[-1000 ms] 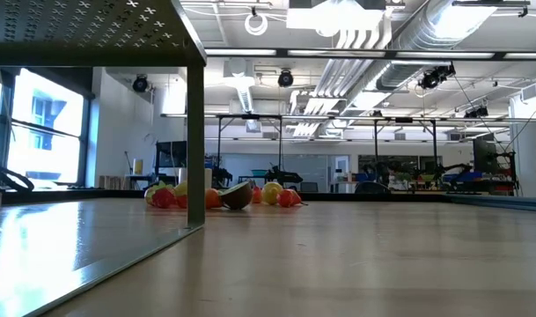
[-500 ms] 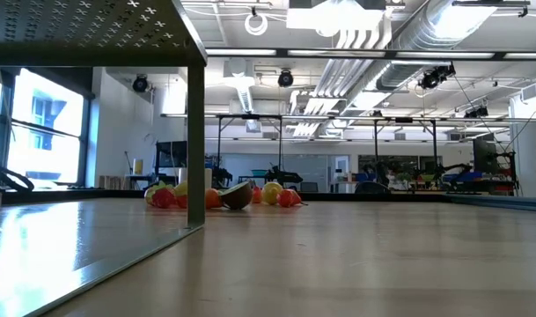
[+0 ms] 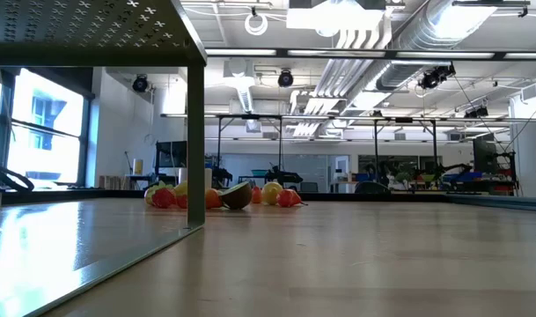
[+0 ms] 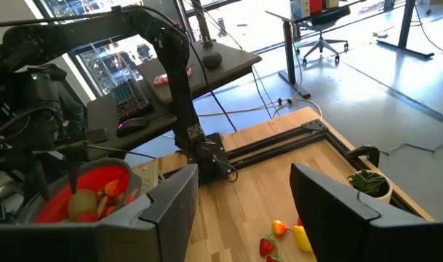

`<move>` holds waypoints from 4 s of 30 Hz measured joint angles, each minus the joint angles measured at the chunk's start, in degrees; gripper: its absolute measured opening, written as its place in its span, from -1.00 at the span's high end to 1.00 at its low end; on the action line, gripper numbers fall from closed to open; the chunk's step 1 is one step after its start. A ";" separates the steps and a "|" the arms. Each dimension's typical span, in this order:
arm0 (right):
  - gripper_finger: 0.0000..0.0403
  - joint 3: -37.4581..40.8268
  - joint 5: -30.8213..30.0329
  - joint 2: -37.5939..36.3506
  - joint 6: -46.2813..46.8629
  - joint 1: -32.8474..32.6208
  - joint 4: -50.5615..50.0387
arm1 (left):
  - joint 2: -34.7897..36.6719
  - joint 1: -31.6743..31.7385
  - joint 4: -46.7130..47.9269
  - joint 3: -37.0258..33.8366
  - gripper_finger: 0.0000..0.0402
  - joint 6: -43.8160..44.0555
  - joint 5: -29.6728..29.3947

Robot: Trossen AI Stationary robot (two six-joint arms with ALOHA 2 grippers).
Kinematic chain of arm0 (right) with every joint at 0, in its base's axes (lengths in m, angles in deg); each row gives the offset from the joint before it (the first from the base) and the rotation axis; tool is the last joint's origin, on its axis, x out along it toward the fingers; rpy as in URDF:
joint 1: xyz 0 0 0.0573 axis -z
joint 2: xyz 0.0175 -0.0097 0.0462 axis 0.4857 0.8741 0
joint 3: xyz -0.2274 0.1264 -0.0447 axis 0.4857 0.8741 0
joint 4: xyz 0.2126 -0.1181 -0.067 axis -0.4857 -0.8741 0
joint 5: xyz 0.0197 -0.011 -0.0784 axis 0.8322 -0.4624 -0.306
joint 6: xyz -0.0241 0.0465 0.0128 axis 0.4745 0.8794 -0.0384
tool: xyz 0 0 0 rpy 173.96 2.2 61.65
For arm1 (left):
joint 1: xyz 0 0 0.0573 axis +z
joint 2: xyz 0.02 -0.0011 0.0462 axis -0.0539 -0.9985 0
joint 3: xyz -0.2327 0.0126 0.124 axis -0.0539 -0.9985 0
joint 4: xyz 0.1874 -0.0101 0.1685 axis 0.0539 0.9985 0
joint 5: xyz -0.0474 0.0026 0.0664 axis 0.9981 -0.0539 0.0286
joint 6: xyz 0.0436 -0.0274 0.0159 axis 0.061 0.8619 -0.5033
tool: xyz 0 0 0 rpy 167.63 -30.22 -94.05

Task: Pick & Place Fruit
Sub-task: Put the lemon into the red strainer bowl on the shelf

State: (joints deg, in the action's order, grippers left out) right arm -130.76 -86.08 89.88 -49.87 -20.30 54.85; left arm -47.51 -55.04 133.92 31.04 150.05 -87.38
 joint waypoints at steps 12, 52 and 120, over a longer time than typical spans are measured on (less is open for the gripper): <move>-0.05 0.00 0.02 0.00 0.43 -0.15 0.01 | 3.35 0.02 -0.06 0.17 0.17 0.12 -6.65; -0.05 0.00 -0.15 0.00 0.61 -0.13 0.00 | 15.74 0.02 -8.33 -4.02 0.74 -24.57 -40.62; -0.05 -0.02 -6.47 1.18 0.59 -0.11 -5.79 | 17.95 30.01 -33.85 -13.86 0.74 -56.04 -16.81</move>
State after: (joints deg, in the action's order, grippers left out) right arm -130.78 -92.55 91.06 -49.28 -20.41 49.06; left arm -29.56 -25.03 100.07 17.18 94.01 -104.19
